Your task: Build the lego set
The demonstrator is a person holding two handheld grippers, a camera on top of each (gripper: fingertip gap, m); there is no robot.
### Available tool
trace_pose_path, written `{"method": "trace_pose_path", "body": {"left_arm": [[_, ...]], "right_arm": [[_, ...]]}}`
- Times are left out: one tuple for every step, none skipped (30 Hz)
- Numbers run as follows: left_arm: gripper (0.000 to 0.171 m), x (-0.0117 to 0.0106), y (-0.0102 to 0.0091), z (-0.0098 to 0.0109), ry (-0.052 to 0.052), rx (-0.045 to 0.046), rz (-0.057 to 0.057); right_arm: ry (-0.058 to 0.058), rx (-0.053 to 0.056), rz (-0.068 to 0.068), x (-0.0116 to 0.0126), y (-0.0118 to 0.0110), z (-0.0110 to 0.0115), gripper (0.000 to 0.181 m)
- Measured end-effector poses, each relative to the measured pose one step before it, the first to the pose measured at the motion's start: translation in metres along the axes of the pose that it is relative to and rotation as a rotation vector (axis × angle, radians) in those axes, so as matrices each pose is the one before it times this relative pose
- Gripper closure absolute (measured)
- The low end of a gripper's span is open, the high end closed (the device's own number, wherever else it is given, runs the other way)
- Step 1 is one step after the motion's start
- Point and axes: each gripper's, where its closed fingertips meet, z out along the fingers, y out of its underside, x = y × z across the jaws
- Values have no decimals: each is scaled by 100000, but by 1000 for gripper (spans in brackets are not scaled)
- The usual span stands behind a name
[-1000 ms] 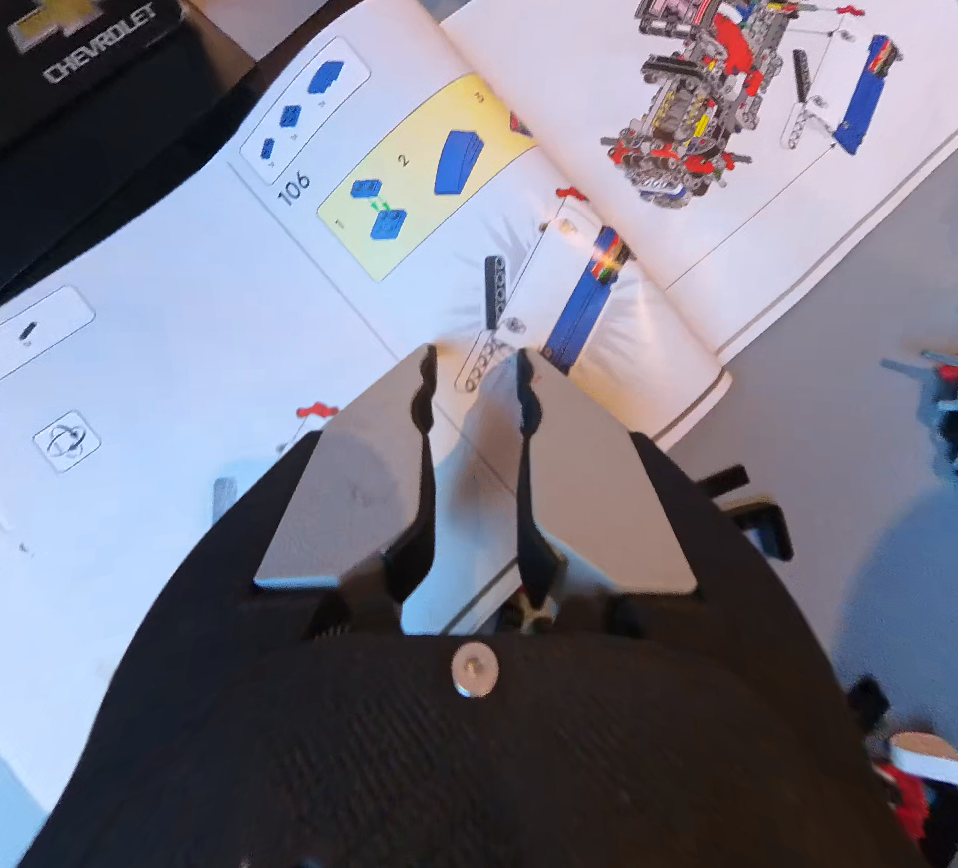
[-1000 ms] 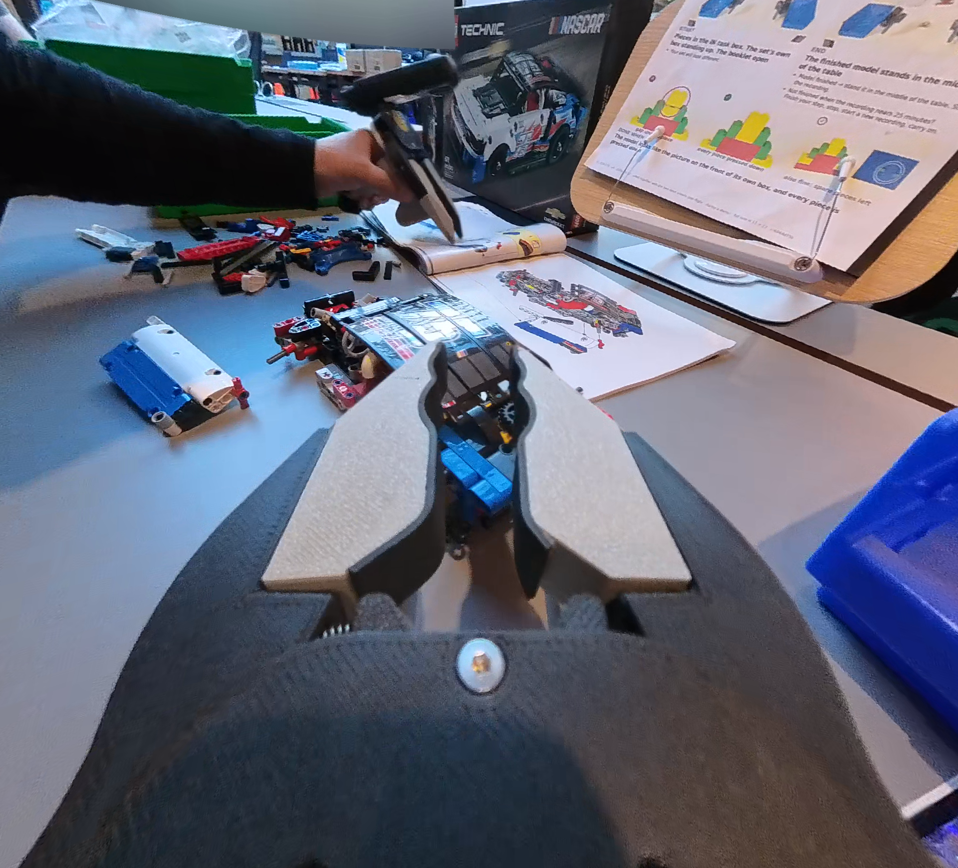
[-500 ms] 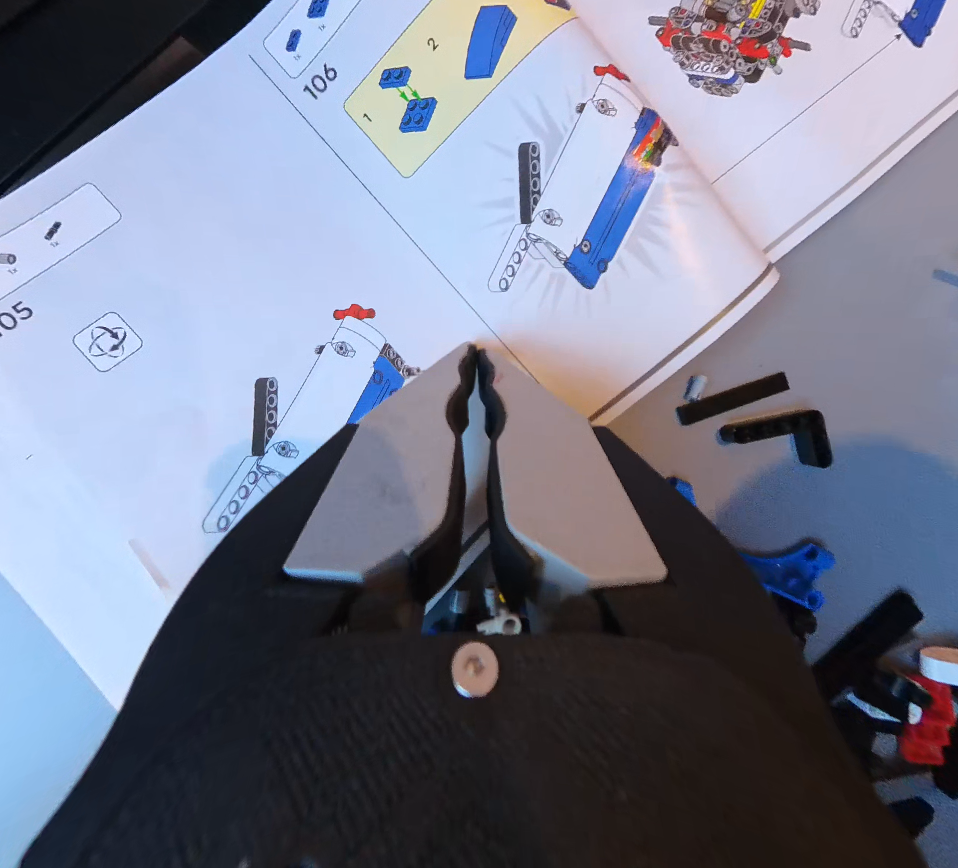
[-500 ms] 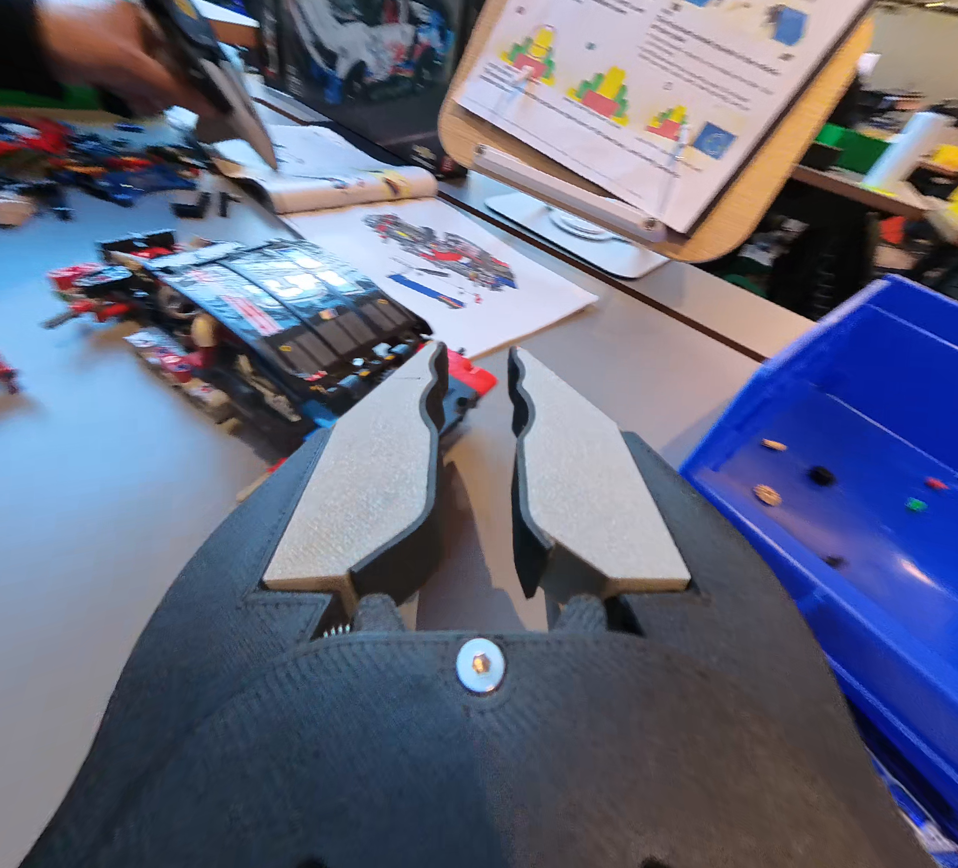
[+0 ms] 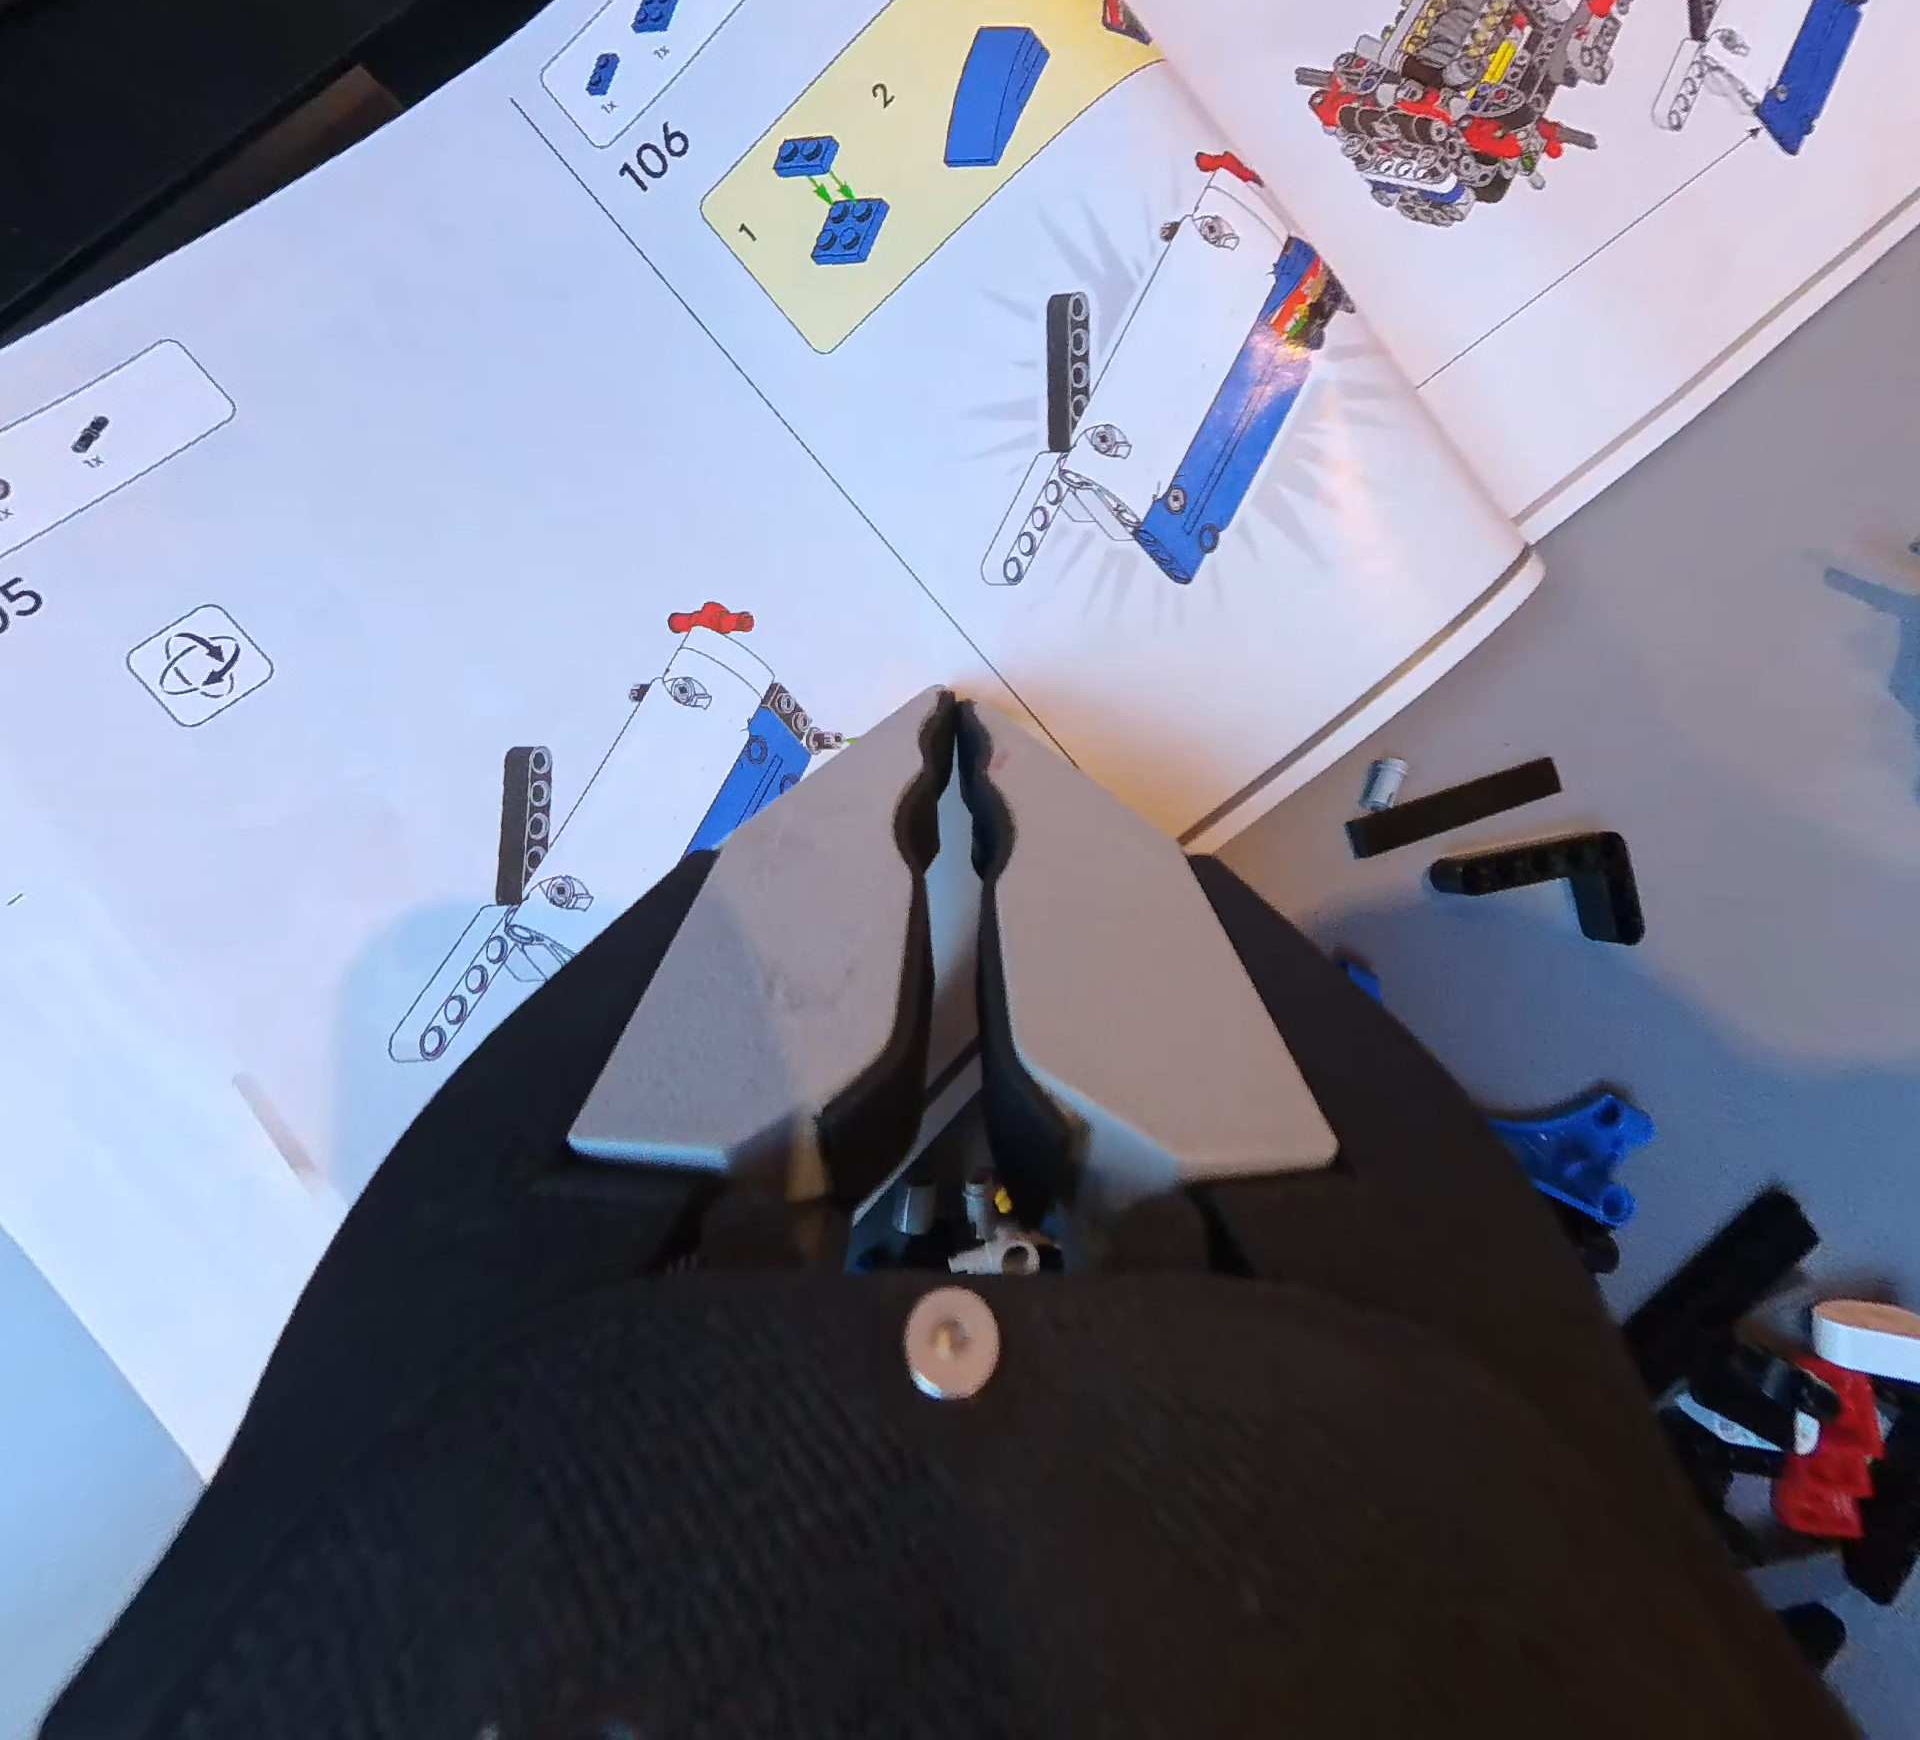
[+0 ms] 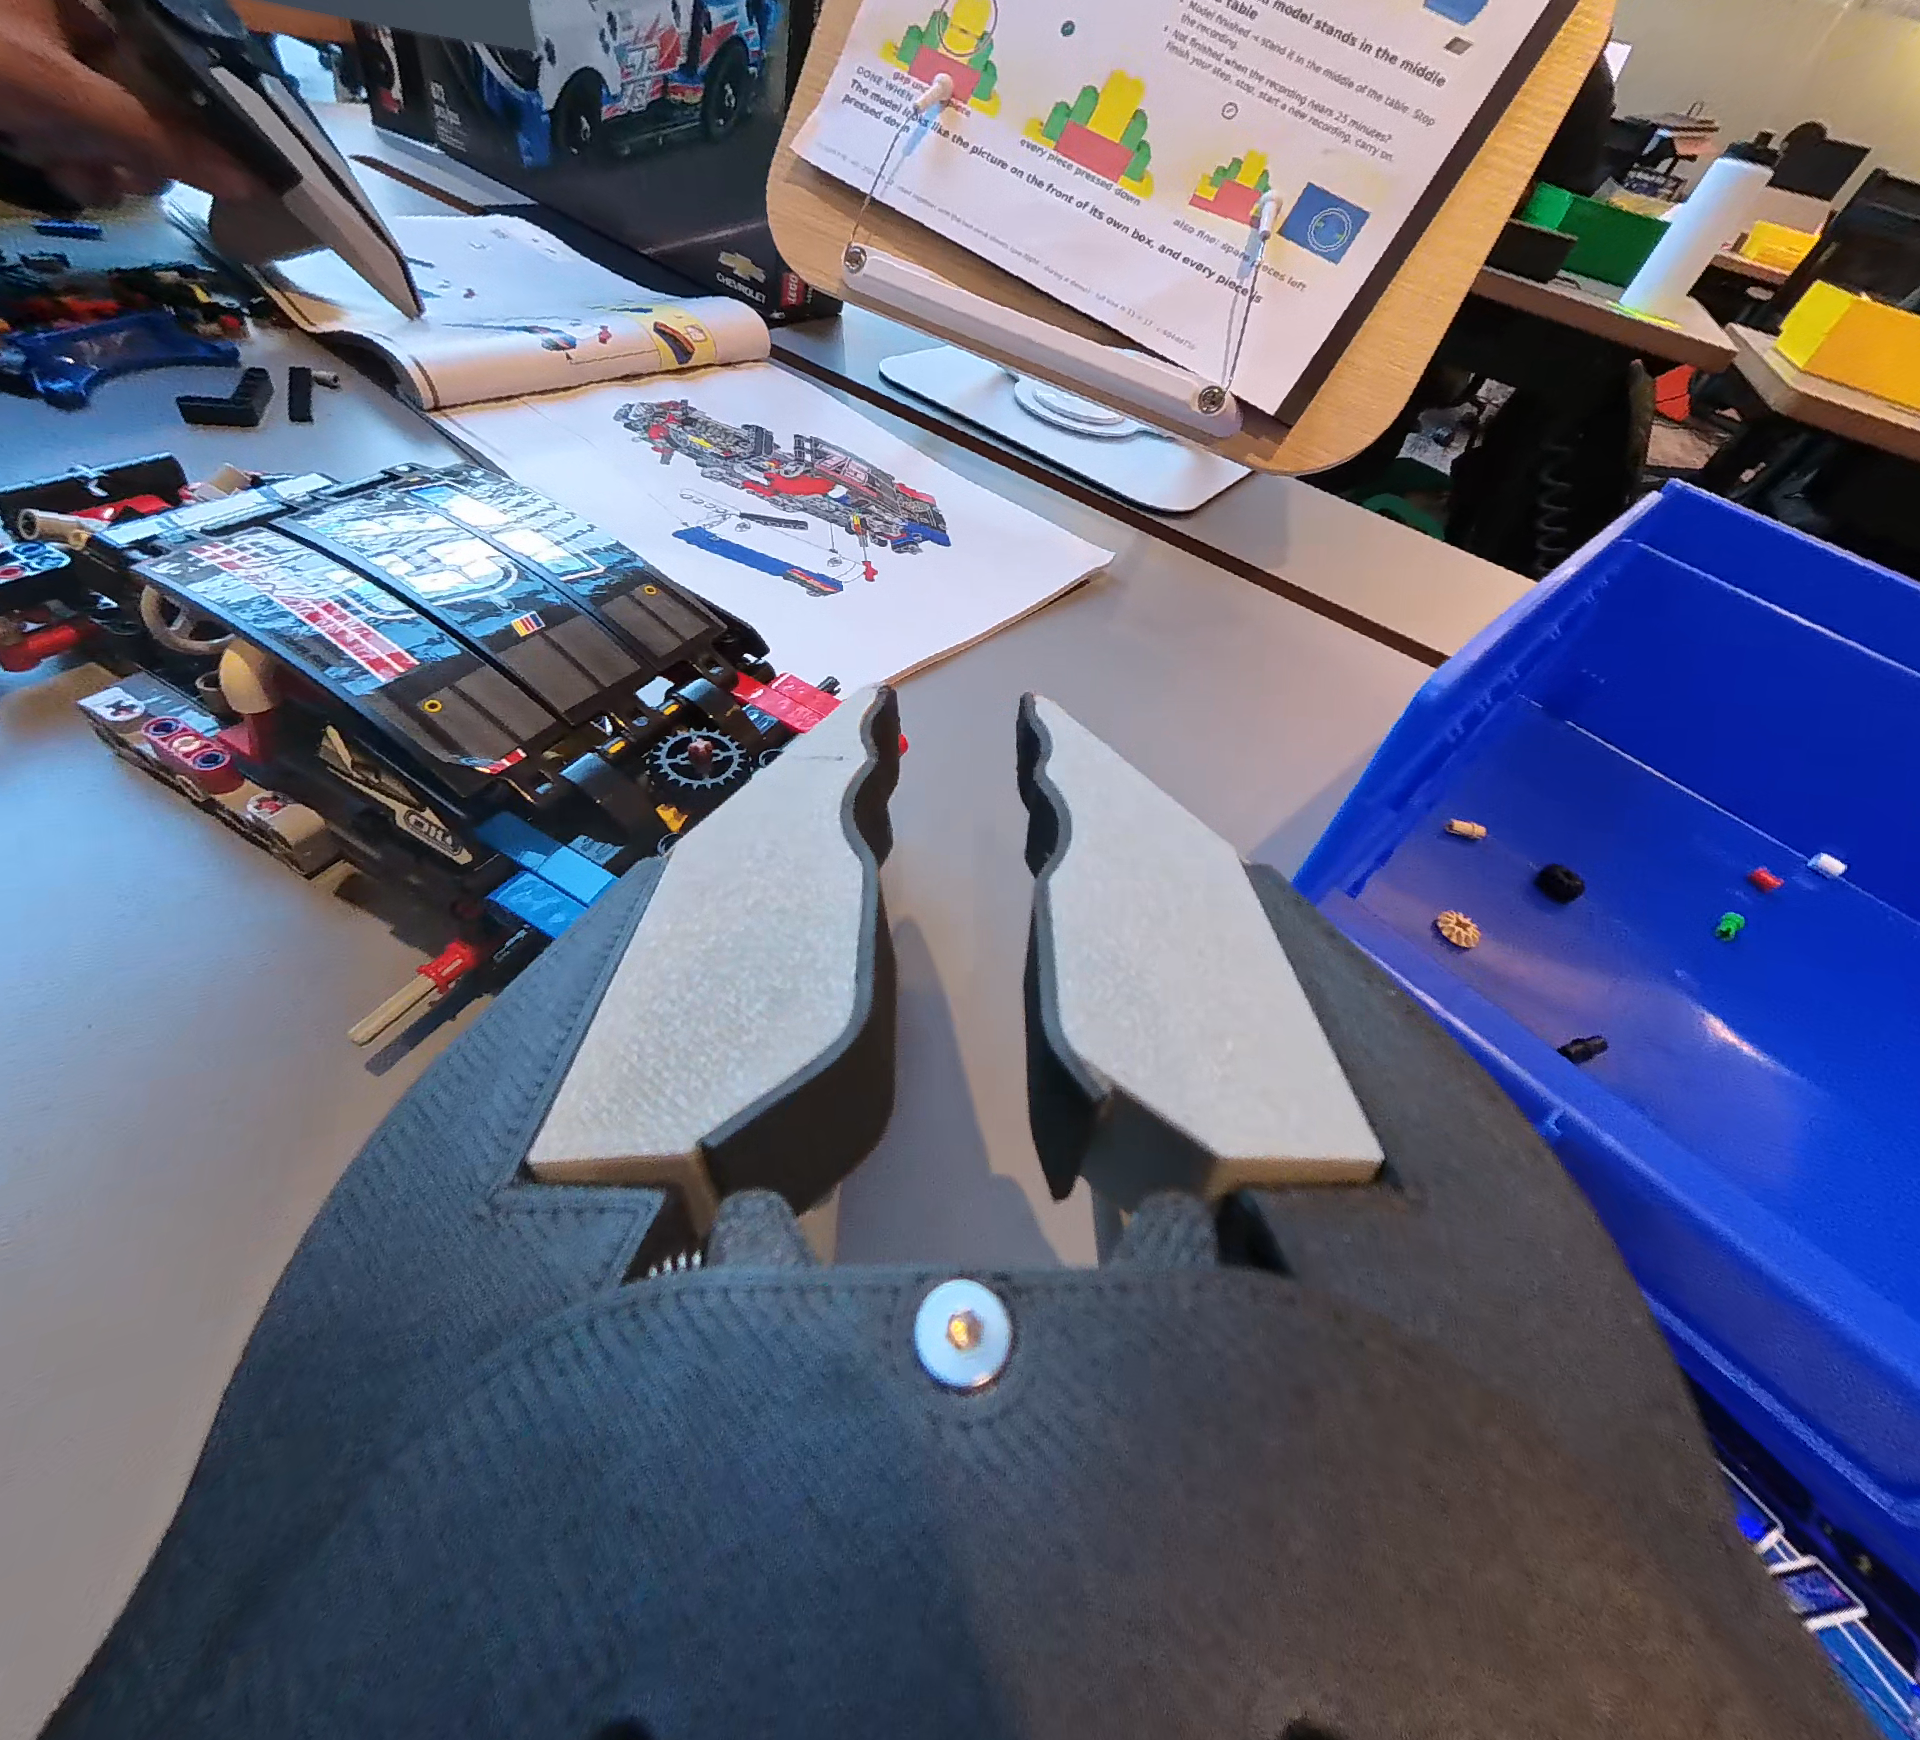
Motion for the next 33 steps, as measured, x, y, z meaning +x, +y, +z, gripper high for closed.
{"method": "trace_pose_path", "body": {"left_arm": [[171, 1, -8, 2, 76, 414, 6], [171, -6, 3, -3, 265, 380, -346], [171, 9, -2, -8, 388, 242, -358], [171, -7, -4, -6, 392, 156, -292], [171, 3, -10, 3, 356, 93, -368], [171, -1, 1, -1, 274, 33, -278], [171, 3, -4, -6, 145, 112, -95], [171, 0, -2, 2, 22, 243, -146], [171, -1, -1, 4, -63, 255, -99], [171, -1, -4, -4, -85, 253, 71], [171, 0, 6, 0, 8, 207, 25], [171, 11, -6, -2, 121, 101, -144], [171, -6, 1, 4, 132, -25, -260], [171, 1, -5, -6, 72, -152, -106], [171, 6, -18, 9, -27, -147, -28], [171, 22, -45, -9, -168, -15, -196], [171, 57, -64, -40, -320, -70, 131], [171, 43, -105, -163, -675, -469, 292], [171, 7, -205, -361, -1390, -391, 233], [171, 121, -380, -569, -1306, 514, 866], [168, 280, -531, -777, -968, 1344, 1177], [159, 198, -558, -947, -1864, 1328, 900], [152, 247, -466, -1074, -1922, 867, 1132], [147, 254, -444, -1203, -2021, 894, 1513], [146, 180, -376, -1335, -2418, 1024, 1487], [146, 167, -326, -1423, -2447, 1232, 1062], [146, 194, -274, -1480, -2125, 1357, 601], [146, 225, -191, -1489, -1723, 1330, 204], [146, 214, -86, -1449, -1721, 1302, -110], [146, 186, 56, -1363, -1556, 1151, -227], [146, 200, 236, -1261, -1189, 676, -431], [146, 189, 389, -1119, -925, 388, -594], [146, 121, 533, -1001, -1063, 71, -842]], "right_arm": [[67, -139, 24, 6, 14, 18, 161], [-86, -87, -76, -19, 26, 18, 161], [-102, -199, -103, -25, 27, 28, 161], [-44, -207, -128, -29, 25, 26, 161], [5, -106, -154, -10, 7, 11, 161], [10, -66, -102, -15, 11, 16, 161], [-2, -76, -16, -2, 17, 10, 161], [54, -76, 26, 12, 11, 2, 161], [11, 41, 7, 1, -6, 3, 161], [-54, 50, 13, -9, -7, 4, 161], [-101, -63, 4, -10, 18, 5, 161], [-74, 18, -98, -17, -5, 0, 161], [-74, 112, -184, -32, -21, -2, 161], [-138, 66, -228, -47, -8, 3, 161], [-181, 40, -316, -66, -19, 4, 161], [-246, 179, -506, -88, -42, -2, 161], [-414, 307, -765, -158, -65, 10, 161], [-474, 251, -909, -164, -61, 14, 161], [-466, 231, -839, -181, -63, 12, 162], [-407, 239, -699, -145, -66, 7, 162], [-195, 295, -486, -93, -69, -23, 162], [-29, 470, -223, -33, -75, -34, 162], [30, 548, 37, -3, -93, -51, 162], [43, 499, 253, 29, -67, -43, 162], [203, 314, 316, 56, -50, -50, 162], [237, 484, 167, 51, -76, -60, 162], [155, 717, 104, 38, -105, -79, 163], [103, 626, 87, 11, -102, -66, 163], [52, 435, 44, 9, -58, -55, 163], [75, 227, -3, -4, -49, -37, 163], [-5, 160, -145, -31, -28, -19, 163], [-189, 158, -229, -58, -31, -13, 163], [-265, 77, -269, -80, -27, 9, 163]]}}
